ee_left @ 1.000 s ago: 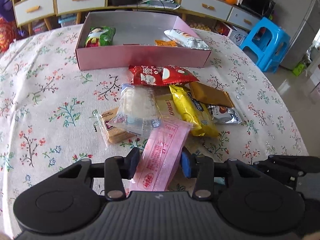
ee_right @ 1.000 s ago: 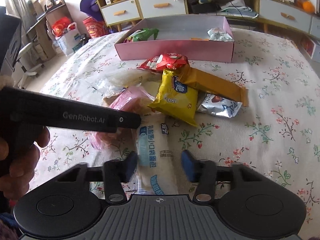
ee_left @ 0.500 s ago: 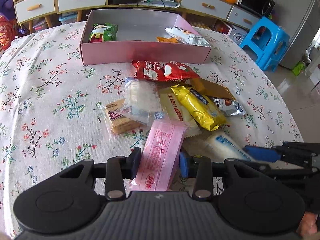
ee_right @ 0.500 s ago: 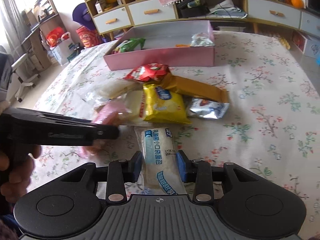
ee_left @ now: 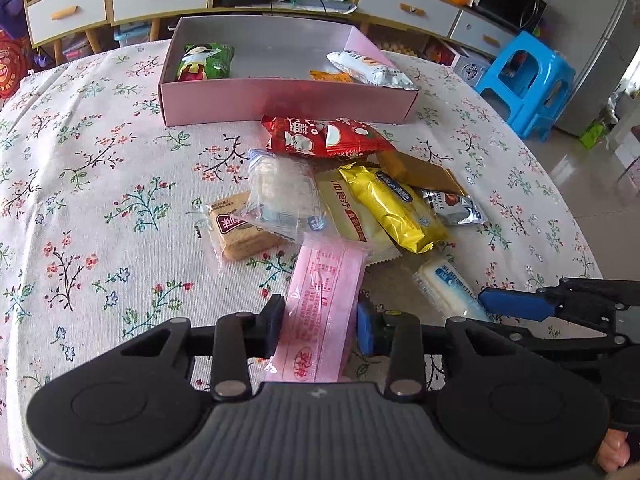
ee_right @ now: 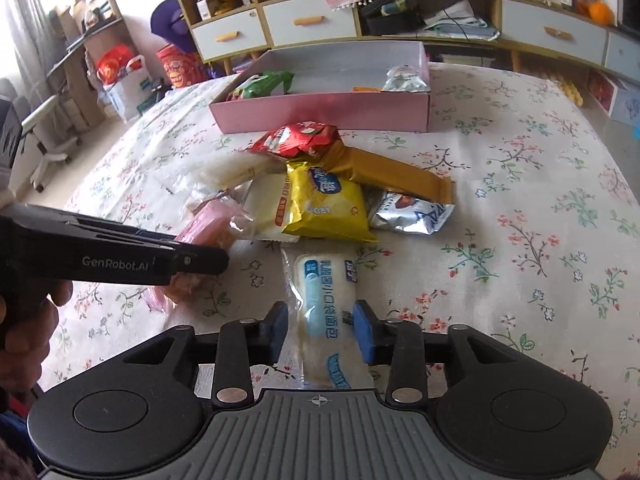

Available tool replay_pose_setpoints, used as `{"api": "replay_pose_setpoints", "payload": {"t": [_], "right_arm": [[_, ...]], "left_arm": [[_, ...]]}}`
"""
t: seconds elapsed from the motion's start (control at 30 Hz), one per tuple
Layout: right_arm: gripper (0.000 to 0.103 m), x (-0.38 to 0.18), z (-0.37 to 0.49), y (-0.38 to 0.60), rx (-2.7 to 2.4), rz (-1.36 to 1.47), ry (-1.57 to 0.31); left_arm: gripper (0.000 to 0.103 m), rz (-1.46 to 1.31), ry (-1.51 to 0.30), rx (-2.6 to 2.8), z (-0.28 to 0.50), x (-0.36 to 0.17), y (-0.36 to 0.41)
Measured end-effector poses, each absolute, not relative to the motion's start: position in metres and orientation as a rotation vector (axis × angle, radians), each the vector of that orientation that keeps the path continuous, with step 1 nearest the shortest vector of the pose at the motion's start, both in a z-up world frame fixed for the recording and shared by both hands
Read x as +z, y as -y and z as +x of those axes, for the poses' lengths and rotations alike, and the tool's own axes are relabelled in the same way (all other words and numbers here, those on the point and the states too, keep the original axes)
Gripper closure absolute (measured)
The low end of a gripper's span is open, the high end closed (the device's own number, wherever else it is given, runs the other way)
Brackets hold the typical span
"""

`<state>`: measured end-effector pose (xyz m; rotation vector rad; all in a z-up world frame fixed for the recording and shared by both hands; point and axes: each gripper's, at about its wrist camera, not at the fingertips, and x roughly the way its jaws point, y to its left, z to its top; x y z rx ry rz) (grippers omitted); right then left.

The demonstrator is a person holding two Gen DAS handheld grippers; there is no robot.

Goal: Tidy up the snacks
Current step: 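Lift the pink packet with left tool while right tool lifts white bread bag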

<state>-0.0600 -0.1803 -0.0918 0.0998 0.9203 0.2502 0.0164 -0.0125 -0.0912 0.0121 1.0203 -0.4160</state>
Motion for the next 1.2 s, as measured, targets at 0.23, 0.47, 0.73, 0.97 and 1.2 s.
{"api": "replay_pose_setpoints", "payload": {"t": [0.23,0.47,0.73,0.97,1.2], "right_arm": [[0.067,-0.099,-0.058,0.18,0.233,0.07,-0.933],[0.073,-0.095,-0.058,0.19,0.238,0.133,-0.938],[0.075,-0.091,-0.061,0.199,0.242,0.167,-0.928],[0.076,-0.085,-0.065,0.204,0.261,0.18,-0.905],[0.082,-0.08,-0.066,0.206,0.261,0.186,-0.893]], "left_arm": [[0.069,0.031,-1.014,-0.455,0.014,-0.09,0.019],[0.069,0.05,-1.011,-0.5,0.011,-0.09,0.025],[0.069,0.058,-0.991,-0.513,0.008,-0.087,0.027],[0.069,0.067,-0.978,-0.512,0.006,-0.084,0.029],[0.069,0.061,-0.979,-0.512,0.007,-0.084,0.028]]}}
